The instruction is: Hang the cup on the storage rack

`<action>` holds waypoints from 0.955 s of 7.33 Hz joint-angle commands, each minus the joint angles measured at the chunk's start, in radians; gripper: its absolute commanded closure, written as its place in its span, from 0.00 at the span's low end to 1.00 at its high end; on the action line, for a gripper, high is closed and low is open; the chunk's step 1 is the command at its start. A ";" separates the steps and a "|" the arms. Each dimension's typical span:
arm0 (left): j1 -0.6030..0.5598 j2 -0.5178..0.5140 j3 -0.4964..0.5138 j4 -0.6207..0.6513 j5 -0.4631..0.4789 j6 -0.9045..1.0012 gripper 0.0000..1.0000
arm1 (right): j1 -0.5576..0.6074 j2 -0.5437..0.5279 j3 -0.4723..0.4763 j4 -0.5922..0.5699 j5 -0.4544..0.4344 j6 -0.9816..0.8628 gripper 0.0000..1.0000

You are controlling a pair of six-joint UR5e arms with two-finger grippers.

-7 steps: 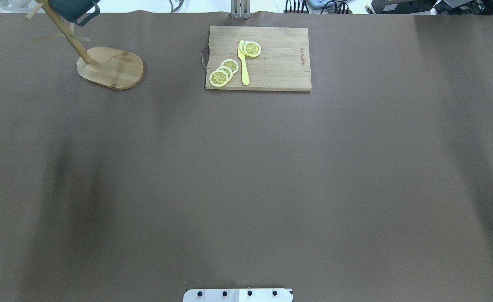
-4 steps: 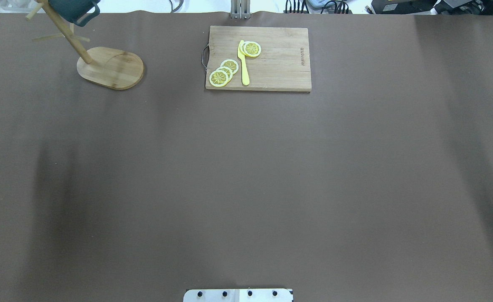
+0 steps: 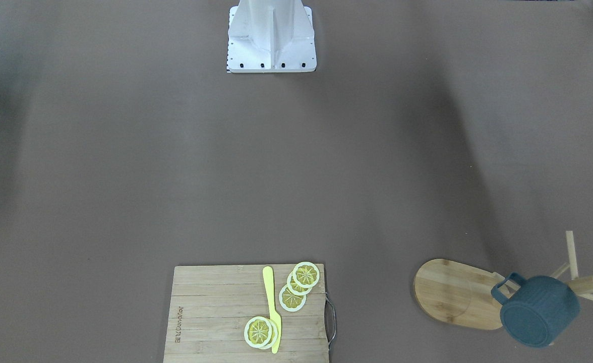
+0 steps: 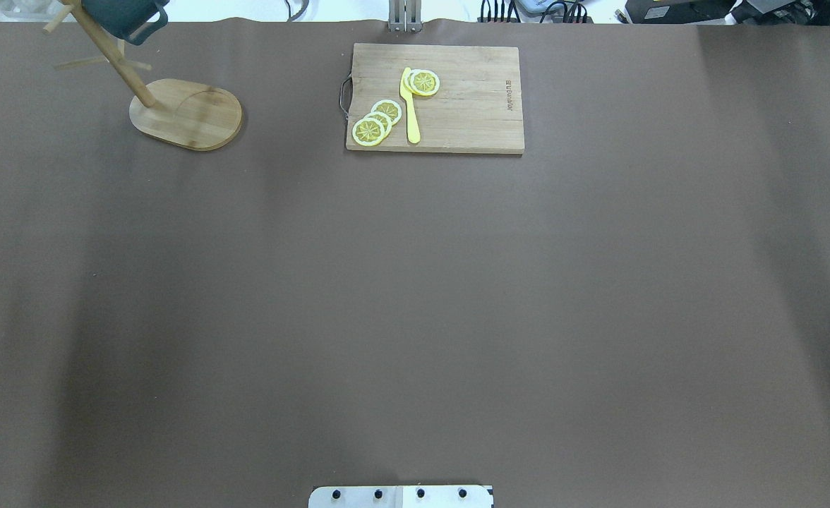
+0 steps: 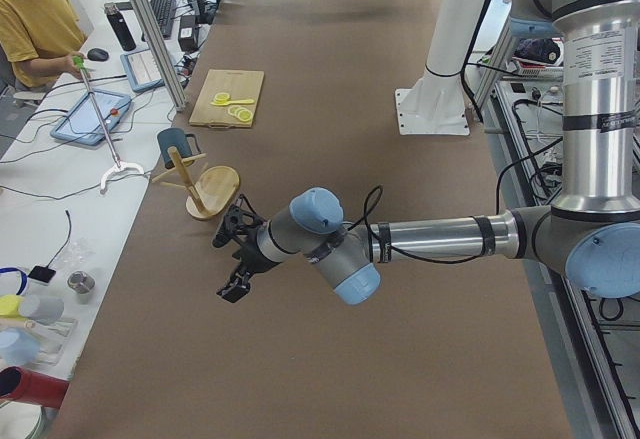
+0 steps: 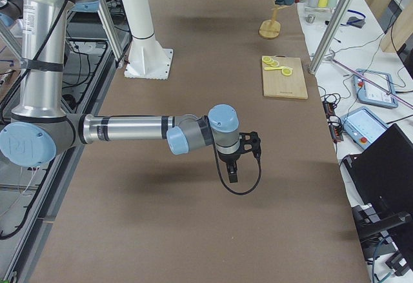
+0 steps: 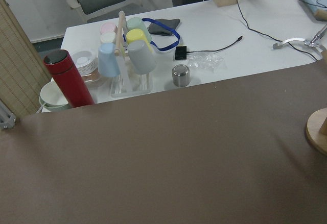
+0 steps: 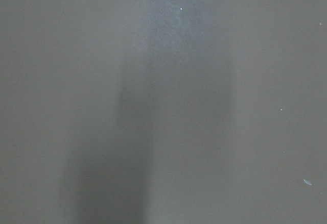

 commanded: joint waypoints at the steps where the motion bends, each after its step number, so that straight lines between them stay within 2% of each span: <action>1: -0.047 -0.010 -0.141 0.362 -0.004 0.150 0.02 | 0.006 -0.012 -0.002 -0.005 0.000 -0.019 0.00; 3: -0.043 -0.017 -0.191 0.554 -0.015 0.214 0.02 | 0.020 -0.010 -0.038 -0.015 0.013 -0.098 0.00; 4: -0.043 -0.014 -0.211 0.640 -0.053 0.240 0.02 | 0.024 -0.010 -0.054 -0.017 0.017 -0.114 0.00; 5: -0.041 -0.014 -0.226 0.731 -0.167 0.242 0.02 | 0.026 -0.012 -0.074 -0.015 0.020 -0.129 0.00; 7: -0.035 0.001 -0.222 0.756 -0.314 0.236 0.02 | 0.049 -0.009 -0.118 -0.017 0.081 -0.186 0.00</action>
